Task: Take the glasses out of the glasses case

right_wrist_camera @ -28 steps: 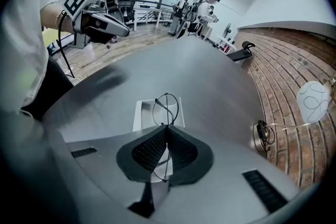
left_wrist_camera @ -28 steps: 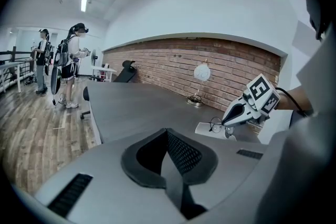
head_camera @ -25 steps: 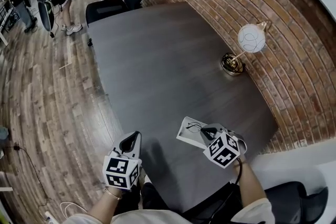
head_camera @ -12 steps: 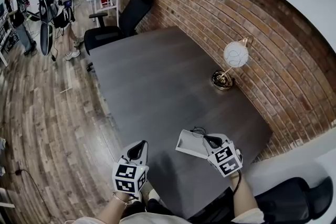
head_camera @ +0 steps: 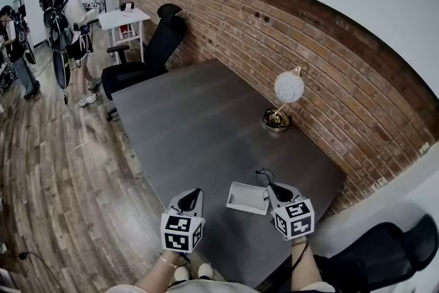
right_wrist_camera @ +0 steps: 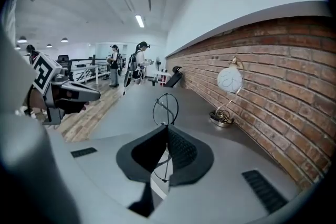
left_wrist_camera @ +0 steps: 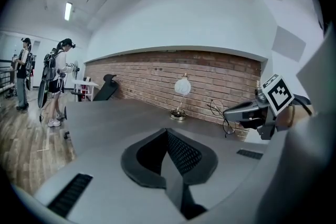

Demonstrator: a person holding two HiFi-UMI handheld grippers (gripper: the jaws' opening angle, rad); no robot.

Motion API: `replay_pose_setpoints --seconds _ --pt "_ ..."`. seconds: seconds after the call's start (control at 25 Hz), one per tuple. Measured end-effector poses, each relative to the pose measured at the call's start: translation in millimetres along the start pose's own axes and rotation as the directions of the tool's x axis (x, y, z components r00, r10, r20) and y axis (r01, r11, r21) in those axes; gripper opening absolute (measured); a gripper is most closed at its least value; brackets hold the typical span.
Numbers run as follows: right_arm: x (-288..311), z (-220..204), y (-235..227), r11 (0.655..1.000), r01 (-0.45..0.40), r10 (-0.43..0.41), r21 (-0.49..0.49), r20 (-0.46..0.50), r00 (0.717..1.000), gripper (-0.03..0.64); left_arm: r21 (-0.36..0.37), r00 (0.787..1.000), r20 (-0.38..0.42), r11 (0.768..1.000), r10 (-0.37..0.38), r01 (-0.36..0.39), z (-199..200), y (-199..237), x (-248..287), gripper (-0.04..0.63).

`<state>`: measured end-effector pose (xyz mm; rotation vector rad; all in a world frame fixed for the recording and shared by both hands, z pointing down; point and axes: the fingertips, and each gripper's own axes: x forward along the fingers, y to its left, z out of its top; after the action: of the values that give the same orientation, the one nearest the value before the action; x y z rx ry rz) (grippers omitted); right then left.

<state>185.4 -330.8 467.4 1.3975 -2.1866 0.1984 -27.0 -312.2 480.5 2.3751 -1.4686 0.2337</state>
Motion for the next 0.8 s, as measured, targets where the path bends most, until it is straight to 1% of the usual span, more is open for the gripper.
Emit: replay_pose_setpoints --seconds 0.16,0.28,0.4,0.56,0.72,0.8 --pt "-17.3 9.0 -3.6 0.992 0.069 -0.078 0.11 0.077 0.994 0.037 0.026 0.999 0.011 0.999 -0.038 0.038 10.9 -12.6 6.6 0.017" --pt "-34.5 14.7 -5.1 0.976 0.137 -0.16 0.171 0.13 0.979 0.037 0.05 0.997 0.022 0.996 -0.069 0.068 18.2 -22.4 8.7 0.017" --pt "-54.1 20.9 -8.7 0.949 0.214 -0.257 0.232 0.174 0.951 0.037 0.081 0.995 0.034 0.992 -0.097 0.094 28.0 -30.0 11.4 0.017" --pt "-83.1 23.1 -15.9 0.902 0.308 -0.377 0.302 0.206 0.903 0.037 0.121 0.989 0.058 0.985 -0.133 0.125 44.9 -39.4 16.7 0.017" --pt "-107.8 20.0 -24.5 0.848 0.351 -0.458 0.397 0.216 0.862 0.037 0.139 0.984 0.09 0.98 -0.153 0.14 64.7 -50.5 20.0 0.017" --pt "-118.3 17.6 -28.7 0.828 0.363 -0.486 0.428 0.224 0.845 0.037 0.148 0.982 0.099 0.978 -0.164 0.148 70.8 -58.5 22.2 0.017"
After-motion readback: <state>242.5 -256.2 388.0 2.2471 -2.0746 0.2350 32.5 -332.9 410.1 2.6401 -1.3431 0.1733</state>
